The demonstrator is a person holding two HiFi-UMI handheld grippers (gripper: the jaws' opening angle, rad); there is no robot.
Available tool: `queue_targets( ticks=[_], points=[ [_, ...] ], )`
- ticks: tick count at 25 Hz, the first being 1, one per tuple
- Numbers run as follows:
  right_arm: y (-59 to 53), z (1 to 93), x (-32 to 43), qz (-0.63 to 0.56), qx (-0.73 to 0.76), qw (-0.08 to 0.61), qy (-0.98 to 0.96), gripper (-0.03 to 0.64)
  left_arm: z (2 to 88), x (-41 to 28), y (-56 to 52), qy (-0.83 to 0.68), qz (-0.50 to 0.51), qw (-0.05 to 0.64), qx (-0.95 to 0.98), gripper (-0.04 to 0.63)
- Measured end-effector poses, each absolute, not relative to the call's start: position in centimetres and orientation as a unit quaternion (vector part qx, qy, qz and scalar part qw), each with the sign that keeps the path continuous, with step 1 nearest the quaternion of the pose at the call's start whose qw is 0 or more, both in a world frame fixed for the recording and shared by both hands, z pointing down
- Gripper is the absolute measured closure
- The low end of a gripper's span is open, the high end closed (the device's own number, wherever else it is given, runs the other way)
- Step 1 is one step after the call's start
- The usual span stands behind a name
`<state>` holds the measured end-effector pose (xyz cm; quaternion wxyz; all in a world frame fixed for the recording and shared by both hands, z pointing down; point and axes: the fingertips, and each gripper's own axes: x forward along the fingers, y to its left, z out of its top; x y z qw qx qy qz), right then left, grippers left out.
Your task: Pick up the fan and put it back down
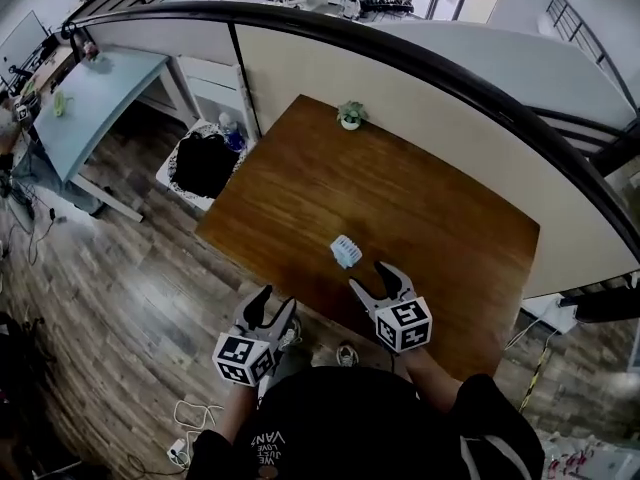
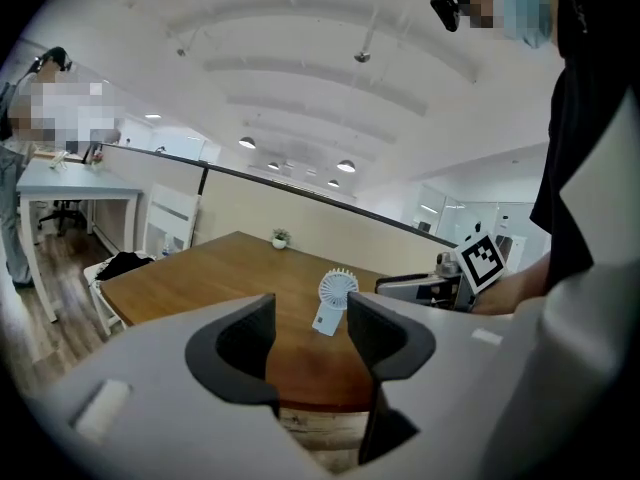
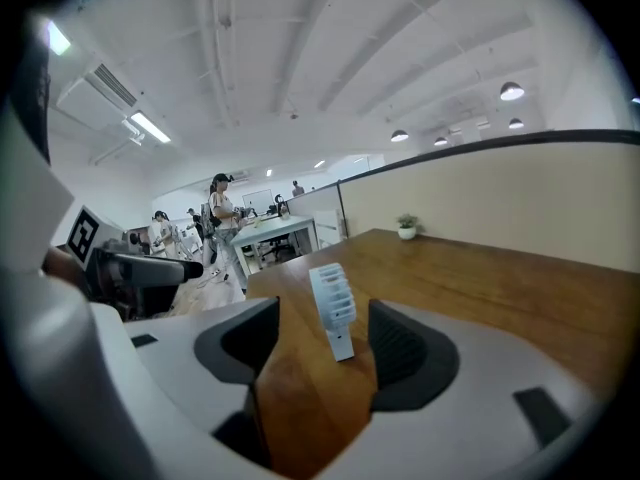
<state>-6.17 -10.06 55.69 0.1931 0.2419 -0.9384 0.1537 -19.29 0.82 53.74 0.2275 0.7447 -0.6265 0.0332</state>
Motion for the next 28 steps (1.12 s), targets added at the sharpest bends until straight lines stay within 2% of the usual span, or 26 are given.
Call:
queue_targets(
  ticks=[7,23,26,28],
  points=[
    [-11.4,57.7,-8.6,0.126,0.279,0.239,-0.922,0.339,54.5,-22.3,-2.4,-0.566,0.056,0.229,0.79,0.385],
    [-14.2,59.0,-11.8,0.064,0.329,0.277,-0.9,0.339,55.9,-25.2,-6.3,-0.431,0.103,0.229,0.867,0.385],
    [-14.4,59.0,-11.9,0.062,0.34,0.277,-0.897,0.342,56.3,-25.1,-6.7,-0.408,0.113,0.223,0.878,0.385],
    [-14.5,58.9,-11.9,0.061,0.348,0.275,-0.894,0.391,56.5,-24.9,-6.9,-0.397,0.116,0.22,0.884,0.385]
  ],
)
